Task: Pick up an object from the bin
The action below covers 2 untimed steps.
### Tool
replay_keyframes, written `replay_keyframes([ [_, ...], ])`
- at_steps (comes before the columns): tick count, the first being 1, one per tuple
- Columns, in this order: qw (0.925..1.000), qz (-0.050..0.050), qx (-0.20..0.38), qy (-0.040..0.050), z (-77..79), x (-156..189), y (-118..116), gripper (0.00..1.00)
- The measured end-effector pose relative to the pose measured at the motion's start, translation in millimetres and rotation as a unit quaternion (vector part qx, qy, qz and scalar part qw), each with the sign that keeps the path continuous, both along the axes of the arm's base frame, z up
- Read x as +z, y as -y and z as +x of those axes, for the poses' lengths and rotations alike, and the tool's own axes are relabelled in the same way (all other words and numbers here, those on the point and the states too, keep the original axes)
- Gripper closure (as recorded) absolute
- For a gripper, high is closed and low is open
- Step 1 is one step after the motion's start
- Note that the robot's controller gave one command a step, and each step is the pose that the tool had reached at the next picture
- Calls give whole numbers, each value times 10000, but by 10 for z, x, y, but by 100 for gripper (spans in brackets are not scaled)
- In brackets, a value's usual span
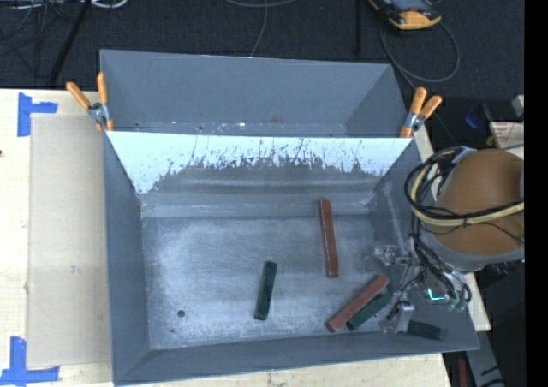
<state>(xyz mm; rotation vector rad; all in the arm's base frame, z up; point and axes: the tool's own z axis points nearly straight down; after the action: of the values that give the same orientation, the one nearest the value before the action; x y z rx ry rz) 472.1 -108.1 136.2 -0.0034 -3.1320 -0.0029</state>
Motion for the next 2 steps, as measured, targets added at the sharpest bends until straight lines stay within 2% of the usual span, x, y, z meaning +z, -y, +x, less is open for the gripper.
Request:
replay_keyframes([
  [1, 9891, 11, 1469, 28, 231, -684, -68, 0],
  [2, 9889, 4, 1483, 45, 240, -665, -66, 100],
])
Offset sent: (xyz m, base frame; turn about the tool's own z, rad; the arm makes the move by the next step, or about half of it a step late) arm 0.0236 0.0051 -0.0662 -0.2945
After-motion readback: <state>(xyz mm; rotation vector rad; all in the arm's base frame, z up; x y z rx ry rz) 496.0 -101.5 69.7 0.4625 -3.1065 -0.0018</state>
